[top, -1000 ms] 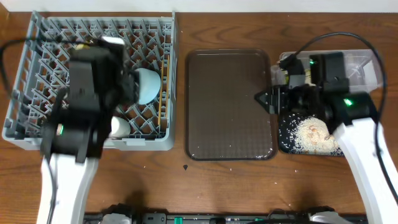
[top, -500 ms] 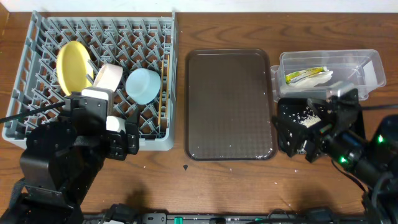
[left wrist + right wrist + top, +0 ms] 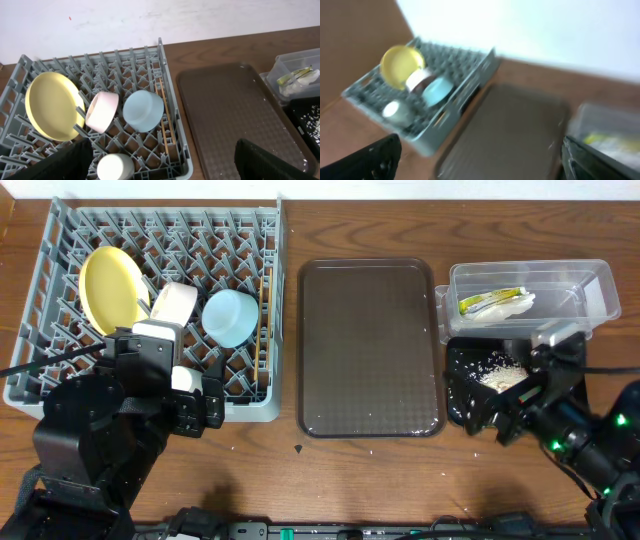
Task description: Sort waste into correct bins and load items into the dishwasher
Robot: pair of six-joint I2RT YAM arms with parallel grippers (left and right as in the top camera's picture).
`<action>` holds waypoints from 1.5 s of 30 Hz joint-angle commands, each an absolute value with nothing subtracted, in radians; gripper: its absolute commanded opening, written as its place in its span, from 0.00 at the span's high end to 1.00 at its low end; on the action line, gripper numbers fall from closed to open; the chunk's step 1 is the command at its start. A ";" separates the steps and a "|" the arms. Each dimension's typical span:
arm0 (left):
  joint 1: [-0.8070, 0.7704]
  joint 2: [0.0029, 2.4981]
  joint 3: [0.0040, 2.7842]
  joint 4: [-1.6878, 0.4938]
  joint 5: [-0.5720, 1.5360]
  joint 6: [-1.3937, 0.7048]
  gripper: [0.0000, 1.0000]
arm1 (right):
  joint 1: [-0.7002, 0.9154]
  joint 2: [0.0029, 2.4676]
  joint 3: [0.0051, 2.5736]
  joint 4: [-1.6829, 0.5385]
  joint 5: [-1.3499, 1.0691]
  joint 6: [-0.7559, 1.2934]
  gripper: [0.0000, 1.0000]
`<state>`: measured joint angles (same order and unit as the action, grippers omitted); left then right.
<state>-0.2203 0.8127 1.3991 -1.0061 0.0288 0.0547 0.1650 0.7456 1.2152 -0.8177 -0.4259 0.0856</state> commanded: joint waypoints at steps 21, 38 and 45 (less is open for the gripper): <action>-0.225 0.815 1.399 -1.007 0.045 0.047 0.09 | 0.095 0.035 0.190 -0.123 -0.319 -0.136 0.01; -0.225 0.815 1.399 -1.007 0.045 0.047 0.09 | 0.096 0.006 0.006 -0.039 -0.334 -0.136 0.01; -0.225 0.815 1.399 -1.007 0.045 0.047 0.09 | 0.096 0.012 0.006 -0.046 -0.333 -0.136 0.01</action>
